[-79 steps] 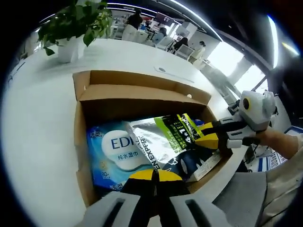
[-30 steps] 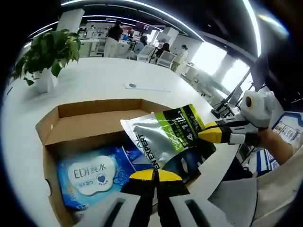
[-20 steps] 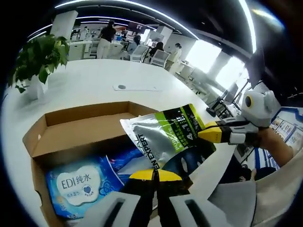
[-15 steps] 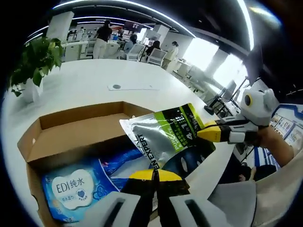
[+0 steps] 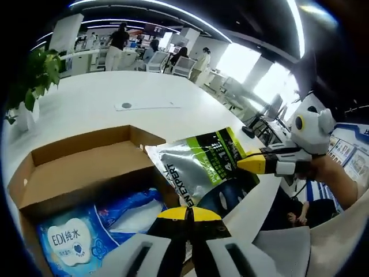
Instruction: Operate the shoe box by opening the lid, removing the specified soft item, and placing it in the target area until the item is outside and the box remains undamaged.
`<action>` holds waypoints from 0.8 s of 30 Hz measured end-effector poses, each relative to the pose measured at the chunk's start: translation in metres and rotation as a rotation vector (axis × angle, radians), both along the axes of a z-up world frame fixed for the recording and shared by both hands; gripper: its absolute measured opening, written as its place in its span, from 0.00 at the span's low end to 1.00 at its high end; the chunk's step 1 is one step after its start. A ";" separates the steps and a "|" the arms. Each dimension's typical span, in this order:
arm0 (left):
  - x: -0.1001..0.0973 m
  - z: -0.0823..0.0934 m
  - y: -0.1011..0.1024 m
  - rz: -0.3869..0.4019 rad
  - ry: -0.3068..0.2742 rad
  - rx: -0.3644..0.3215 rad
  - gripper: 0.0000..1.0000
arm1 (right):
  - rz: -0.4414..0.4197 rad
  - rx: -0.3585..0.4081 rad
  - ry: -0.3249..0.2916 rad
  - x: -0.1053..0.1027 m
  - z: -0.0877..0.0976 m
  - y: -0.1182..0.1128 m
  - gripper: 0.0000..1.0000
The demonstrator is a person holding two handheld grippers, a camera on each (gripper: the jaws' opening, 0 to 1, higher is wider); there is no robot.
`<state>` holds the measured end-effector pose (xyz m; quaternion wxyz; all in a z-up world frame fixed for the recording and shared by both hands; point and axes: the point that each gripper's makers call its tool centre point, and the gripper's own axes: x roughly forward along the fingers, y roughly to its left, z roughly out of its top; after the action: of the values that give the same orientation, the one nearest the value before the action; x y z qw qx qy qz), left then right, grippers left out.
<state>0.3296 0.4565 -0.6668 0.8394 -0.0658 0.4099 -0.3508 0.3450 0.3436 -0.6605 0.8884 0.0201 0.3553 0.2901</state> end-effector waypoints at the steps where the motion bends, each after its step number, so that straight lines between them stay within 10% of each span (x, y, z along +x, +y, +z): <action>1: 0.000 0.000 -0.003 -0.004 0.000 0.000 0.00 | -0.003 0.000 0.000 0.000 0.000 -0.001 0.00; 24: 0.020 -0.020 -0.051 -0.148 -0.022 0.139 0.00 | -0.082 -0.048 0.000 0.019 -0.020 -0.045 0.00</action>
<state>0.3496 0.4060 -0.6868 0.8182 0.0268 0.4279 -0.3831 0.3635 0.2985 -0.6802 0.8996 0.0132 0.3613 0.2448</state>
